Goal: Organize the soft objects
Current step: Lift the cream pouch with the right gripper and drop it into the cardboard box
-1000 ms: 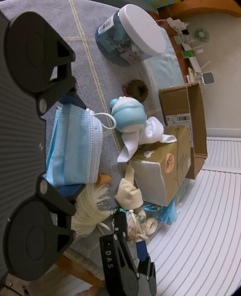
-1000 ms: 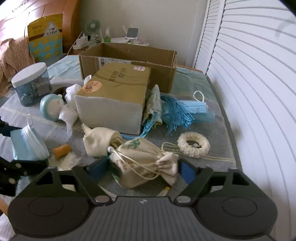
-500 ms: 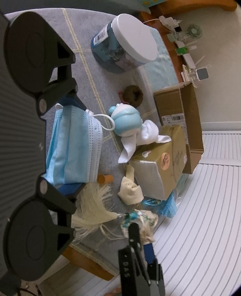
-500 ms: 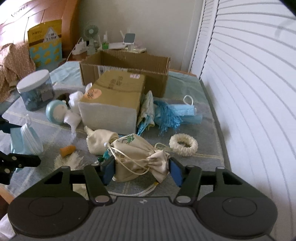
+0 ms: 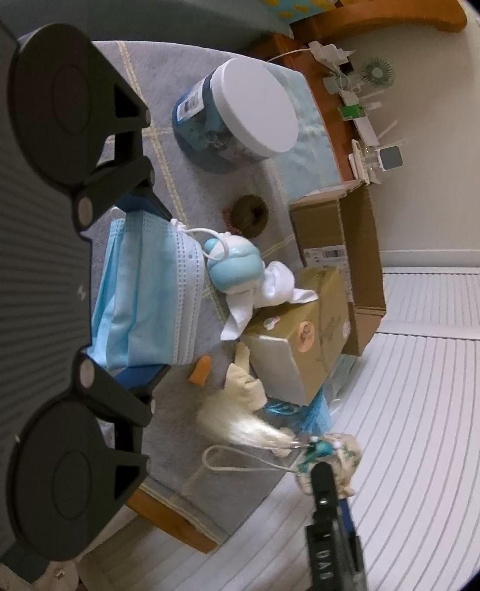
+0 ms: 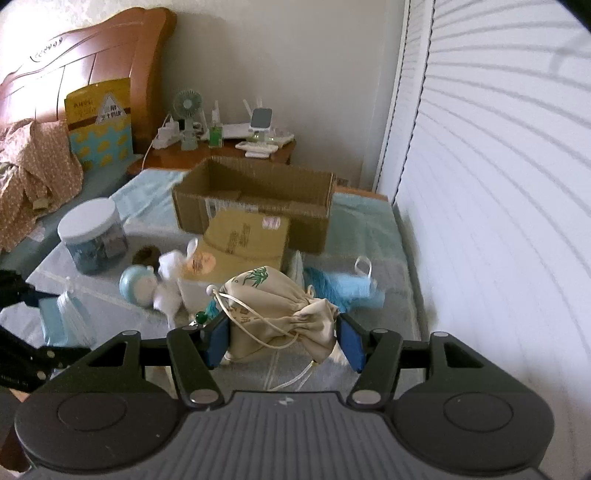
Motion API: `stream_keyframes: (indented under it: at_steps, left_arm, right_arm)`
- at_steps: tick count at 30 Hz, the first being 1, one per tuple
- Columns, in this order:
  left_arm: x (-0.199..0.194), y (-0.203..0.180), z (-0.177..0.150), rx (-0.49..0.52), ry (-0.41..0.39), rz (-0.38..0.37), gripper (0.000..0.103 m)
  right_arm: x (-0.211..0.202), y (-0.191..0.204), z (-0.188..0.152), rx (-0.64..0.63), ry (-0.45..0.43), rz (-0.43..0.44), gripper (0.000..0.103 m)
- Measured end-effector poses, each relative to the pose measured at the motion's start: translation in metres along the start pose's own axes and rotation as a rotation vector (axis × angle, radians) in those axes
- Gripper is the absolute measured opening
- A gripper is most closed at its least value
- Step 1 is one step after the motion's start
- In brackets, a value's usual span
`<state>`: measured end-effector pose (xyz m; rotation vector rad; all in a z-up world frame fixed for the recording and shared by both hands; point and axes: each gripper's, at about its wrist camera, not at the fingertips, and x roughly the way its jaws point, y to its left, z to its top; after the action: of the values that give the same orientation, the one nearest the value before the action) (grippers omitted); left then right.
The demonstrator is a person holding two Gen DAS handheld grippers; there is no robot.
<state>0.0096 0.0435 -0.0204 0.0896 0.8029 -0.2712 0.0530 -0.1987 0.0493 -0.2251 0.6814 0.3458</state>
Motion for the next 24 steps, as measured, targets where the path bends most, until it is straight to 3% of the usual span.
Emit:
stream_keyframes:
  at_steps: [11,24]
  left_arm:
    - [-0.002,0.014,0.011,0.015,-0.024,-0.023,0.077]
    - [0.011,0.030,0.024,-0.024,-0.041,-0.026,0.077]
  right_arm:
    - [-0.002,-0.005,0.072,-0.028,-0.096,-0.044,0.066]
    - [0.070,-0.008,0.171,-0.014,-0.142,0.016,0.066]
